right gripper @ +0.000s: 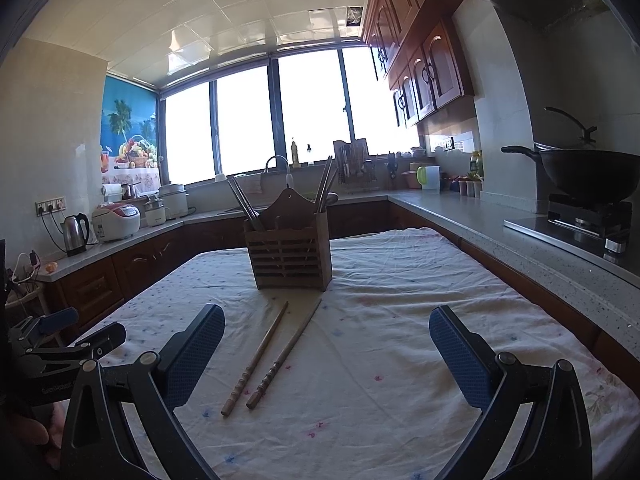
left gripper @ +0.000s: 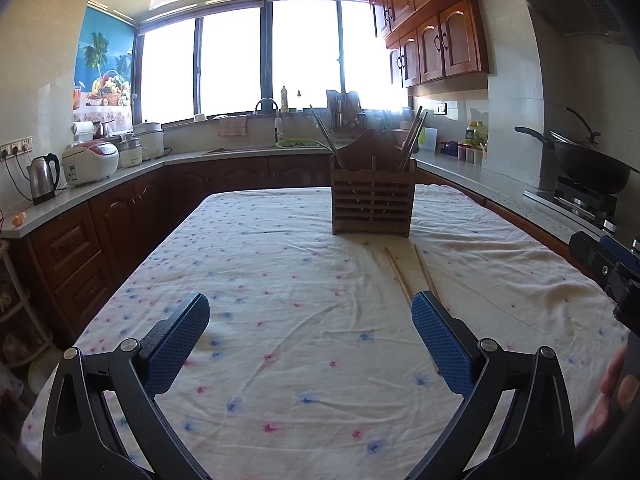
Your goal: Organize utensils
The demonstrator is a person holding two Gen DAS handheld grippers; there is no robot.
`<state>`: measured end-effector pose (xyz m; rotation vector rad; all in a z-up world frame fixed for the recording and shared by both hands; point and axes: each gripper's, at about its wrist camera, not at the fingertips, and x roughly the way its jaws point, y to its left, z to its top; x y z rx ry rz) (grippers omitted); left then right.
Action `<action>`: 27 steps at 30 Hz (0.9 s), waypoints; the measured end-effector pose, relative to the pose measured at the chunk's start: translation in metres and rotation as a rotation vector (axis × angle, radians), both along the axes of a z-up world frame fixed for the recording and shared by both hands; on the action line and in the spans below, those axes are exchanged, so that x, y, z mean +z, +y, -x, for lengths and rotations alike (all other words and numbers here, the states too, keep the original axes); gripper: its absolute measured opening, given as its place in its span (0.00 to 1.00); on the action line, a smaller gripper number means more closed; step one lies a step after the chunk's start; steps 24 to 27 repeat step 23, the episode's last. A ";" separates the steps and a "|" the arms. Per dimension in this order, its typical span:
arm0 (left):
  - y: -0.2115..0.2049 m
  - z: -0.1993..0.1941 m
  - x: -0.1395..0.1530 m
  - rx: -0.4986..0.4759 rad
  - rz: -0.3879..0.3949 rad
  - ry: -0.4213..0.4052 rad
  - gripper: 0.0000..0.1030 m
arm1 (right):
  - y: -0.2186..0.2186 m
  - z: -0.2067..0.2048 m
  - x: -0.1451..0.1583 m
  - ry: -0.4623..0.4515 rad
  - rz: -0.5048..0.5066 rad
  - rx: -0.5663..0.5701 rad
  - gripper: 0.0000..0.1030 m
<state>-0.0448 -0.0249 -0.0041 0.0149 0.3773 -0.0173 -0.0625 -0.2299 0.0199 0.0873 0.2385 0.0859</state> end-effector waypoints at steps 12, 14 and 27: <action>0.000 -0.008 0.003 -0.018 0.012 0.031 1.00 | 0.000 -0.009 0.005 0.032 0.001 0.009 1.00; 0.000 -0.009 0.003 -0.022 0.015 0.036 1.00 | 0.000 -0.012 0.005 0.042 0.004 0.009 1.00; -0.003 -0.015 0.000 -0.042 0.016 0.059 1.00 | 0.000 -0.022 0.004 0.076 0.006 0.016 1.00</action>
